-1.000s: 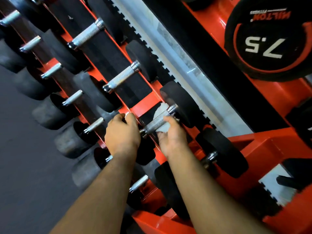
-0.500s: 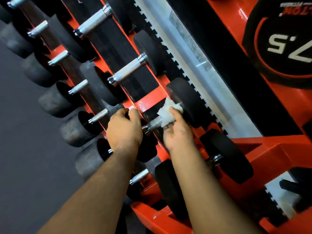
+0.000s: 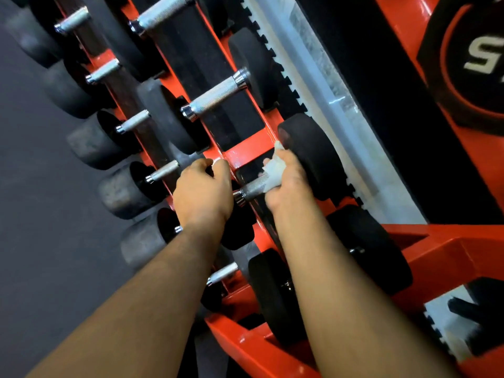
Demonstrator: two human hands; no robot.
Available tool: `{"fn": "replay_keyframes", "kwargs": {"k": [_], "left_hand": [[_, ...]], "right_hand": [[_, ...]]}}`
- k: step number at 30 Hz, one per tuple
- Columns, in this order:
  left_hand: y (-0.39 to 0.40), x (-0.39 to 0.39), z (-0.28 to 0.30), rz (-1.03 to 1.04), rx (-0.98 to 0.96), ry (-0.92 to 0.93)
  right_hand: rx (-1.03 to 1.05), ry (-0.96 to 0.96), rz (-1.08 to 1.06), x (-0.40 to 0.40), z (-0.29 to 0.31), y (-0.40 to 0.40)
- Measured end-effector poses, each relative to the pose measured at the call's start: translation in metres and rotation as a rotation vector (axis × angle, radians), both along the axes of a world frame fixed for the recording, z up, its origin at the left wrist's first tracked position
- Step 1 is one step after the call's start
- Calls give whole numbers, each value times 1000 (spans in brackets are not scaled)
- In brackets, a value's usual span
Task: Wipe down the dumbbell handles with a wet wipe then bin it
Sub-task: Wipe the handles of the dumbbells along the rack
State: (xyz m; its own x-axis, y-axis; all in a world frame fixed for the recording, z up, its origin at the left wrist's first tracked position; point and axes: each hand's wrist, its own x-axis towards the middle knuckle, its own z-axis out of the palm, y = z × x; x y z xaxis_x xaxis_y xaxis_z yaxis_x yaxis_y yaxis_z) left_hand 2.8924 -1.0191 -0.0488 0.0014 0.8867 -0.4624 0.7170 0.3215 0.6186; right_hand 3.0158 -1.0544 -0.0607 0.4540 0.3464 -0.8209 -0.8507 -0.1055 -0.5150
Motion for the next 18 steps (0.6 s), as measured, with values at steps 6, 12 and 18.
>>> {"fn": "replay_keyframes", "kwargs": {"k": [6,12,18], "left_hand": [[-1,-1,0,-2,18,9],[-1,-1,4,-7,13,-1],[0,-1,-4,-10,38,1]], "right_hand": [[3,-20,-251,-12,-13,-24],[28,-8,-110,-10,-4,-7],[58,-23,-64,-20,-22,-32]]}}
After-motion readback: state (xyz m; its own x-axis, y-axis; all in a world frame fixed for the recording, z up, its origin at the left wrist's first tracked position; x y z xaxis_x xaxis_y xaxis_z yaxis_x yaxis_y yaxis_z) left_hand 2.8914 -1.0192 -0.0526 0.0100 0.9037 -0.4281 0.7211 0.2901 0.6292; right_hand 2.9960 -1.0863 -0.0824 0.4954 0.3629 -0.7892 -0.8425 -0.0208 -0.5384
